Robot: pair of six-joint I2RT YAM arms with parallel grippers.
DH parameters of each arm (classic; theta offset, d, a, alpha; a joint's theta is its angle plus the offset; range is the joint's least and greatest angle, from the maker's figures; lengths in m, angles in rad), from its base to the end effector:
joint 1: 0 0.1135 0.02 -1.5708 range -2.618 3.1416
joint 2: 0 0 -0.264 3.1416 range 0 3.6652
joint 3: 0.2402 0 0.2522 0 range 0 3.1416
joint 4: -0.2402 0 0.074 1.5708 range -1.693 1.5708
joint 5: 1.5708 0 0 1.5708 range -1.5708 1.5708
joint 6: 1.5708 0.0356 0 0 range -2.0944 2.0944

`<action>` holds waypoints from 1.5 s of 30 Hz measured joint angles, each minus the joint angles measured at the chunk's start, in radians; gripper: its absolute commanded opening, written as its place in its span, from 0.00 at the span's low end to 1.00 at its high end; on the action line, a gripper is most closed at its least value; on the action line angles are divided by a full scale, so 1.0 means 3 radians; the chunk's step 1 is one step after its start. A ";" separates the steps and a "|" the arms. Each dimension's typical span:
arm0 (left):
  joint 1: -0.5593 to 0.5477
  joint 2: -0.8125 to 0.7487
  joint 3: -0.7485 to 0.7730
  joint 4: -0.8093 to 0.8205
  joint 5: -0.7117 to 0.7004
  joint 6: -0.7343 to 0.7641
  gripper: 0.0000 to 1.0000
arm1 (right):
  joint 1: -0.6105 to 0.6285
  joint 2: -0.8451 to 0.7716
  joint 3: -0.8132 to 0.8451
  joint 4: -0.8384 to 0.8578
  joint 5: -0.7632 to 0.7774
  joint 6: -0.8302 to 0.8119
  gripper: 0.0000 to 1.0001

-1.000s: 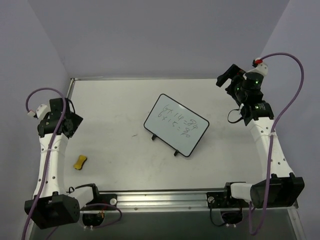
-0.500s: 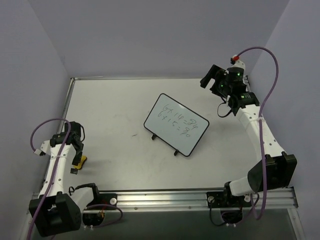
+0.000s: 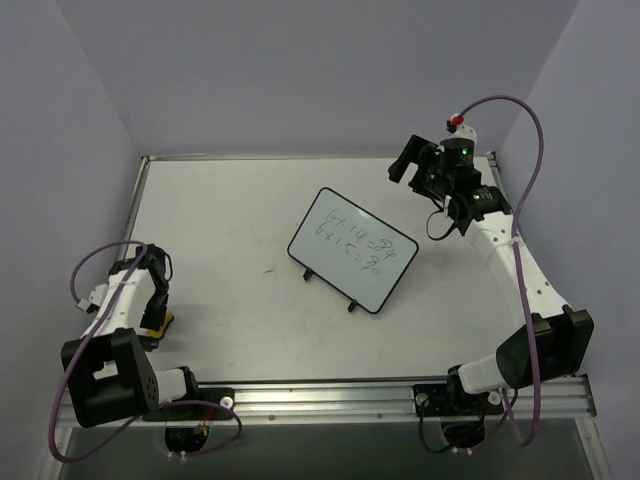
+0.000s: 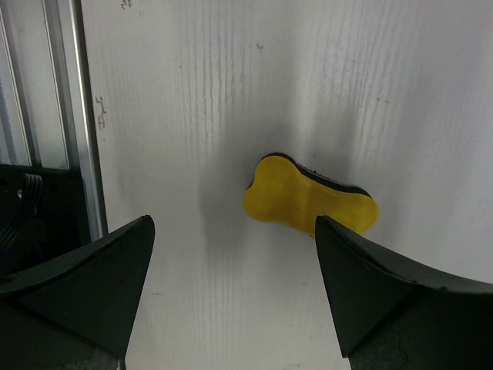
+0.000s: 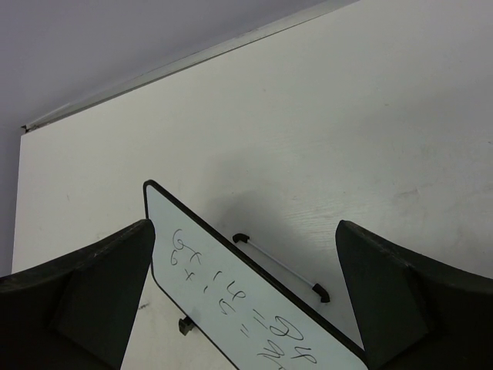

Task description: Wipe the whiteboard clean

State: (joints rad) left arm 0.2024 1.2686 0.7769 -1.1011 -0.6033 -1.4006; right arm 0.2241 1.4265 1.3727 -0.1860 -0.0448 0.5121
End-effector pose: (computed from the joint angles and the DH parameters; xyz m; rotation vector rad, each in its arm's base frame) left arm 0.1756 0.0567 0.1995 -1.9544 1.9055 0.7183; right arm 0.3275 0.0763 0.3955 0.2328 1.8317 0.5601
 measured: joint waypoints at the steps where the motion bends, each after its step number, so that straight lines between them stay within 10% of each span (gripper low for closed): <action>1: 0.0001 0.0056 -0.0001 0.0029 0.0022 -0.0017 0.94 | 0.0000 -0.0005 0.0000 0.0001 0.0000 0.0000 1.00; 24: 0.0174 0.0444 0.0003 0.0519 0.0093 -0.0020 1.00 | 0.0001 -0.0175 0.0023 -0.0072 0.0053 -0.0060 1.00; 45: 0.0000 0.1008 0.0610 0.1308 0.0687 0.1564 0.69 | 0.0000 -0.0346 -0.0084 -0.0086 0.0282 -0.0116 1.00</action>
State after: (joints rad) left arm 0.2024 1.5711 0.9600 -0.7086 -0.3973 -0.9314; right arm 0.2241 1.3228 1.3476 -0.2119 0.0399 0.4774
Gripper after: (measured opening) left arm 0.695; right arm 0.996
